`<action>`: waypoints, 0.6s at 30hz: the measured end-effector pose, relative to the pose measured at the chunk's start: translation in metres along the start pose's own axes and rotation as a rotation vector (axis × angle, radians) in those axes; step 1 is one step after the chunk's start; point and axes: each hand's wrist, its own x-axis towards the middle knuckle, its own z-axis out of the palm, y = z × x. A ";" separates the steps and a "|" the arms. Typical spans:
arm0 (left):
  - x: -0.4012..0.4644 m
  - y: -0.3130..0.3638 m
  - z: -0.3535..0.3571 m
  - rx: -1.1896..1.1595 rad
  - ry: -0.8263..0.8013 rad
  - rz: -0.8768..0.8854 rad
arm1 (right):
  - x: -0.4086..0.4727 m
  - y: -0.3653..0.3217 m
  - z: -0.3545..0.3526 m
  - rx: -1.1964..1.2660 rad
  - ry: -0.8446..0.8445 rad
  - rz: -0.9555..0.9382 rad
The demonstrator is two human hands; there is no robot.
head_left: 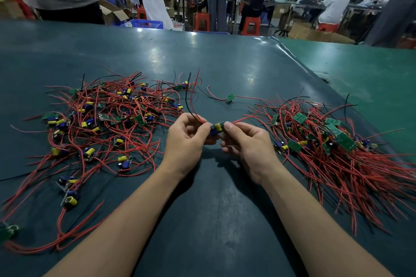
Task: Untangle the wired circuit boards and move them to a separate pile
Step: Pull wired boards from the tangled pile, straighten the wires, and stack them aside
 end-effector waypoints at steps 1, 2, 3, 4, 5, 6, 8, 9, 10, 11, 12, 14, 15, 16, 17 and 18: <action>-0.001 0.000 0.000 -0.008 -0.022 0.003 | 0.001 0.000 0.000 -0.015 0.017 -0.011; -0.001 0.000 0.000 -0.007 -0.040 0.012 | 0.001 0.000 0.000 -0.025 0.032 -0.019; -0.002 0.000 0.000 0.007 -0.053 0.022 | 0.002 0.000 -0.001 -0.027 0.044 -0.022; -0.002 0.001 0.000 0.019 -0.059 0.027 | 0.002 -0.001 -0.001 -0.020 0.057 -0.021; -0.002 0.001 0.000 0.023 -0.058 0.022 | 0.002 -0.001 -0.001 -0.003 0.077 -0.021; -0.001 0.002 -0.001 0.018 -0.051 0.011 | 0.003 -0.002 -0.002 0.025 0.106 -0.023; -0.001 0.003 0.000 -0.004 -0.039 -0.006 | 0.005 -0.004 -0.004 0.071 0.181 -0.050; 0.000 0.003 0.000 -0.010 -0.034 -0.006 | 0.006 -0.005 -0.005 0.078 0.216 -0.069; -0.001 0.003 0.001 -0.010 -0.031 -0.001 | 0.007 -0.006 -0.006 0.084 0.244 -0.085; -0.001 0.003 0.002 -0.008 -0.029 0.004 | 0.008 -0.007 -0.007 0.094 0.272 -0.096; -0.001 0.004 0.003 -0.010 -0.027 0.006 | 0.009 -0.008 -0.008 0.111 0.303 -0.102; -0.002 0.004 0.003 -0.032 -0.029 -0.003 | 0.012 -0.010 -0.011 0.177 0.371 -0.109; -0.002 0.005 0.003 -0.043 -0.036 -0.010 | 0.013 -0.012 -0.013 0.219 0.400 -0.117; -0.002 0.005 0.003 -0.055 -0.040 -0.016 | 0.015 -0.013 -0.015 0.257 0.422 -0.127; -0.002 0.005 0.003 -0.071 -0.041 -0.022 | 0.016 -0.014 -0.018 0.290 0.440 -0.137; -0.001 0.004 0.002 -0.095 -0.036 -0.030 | 0.017 -0.015 -0.020 0.320 0.458 -0.147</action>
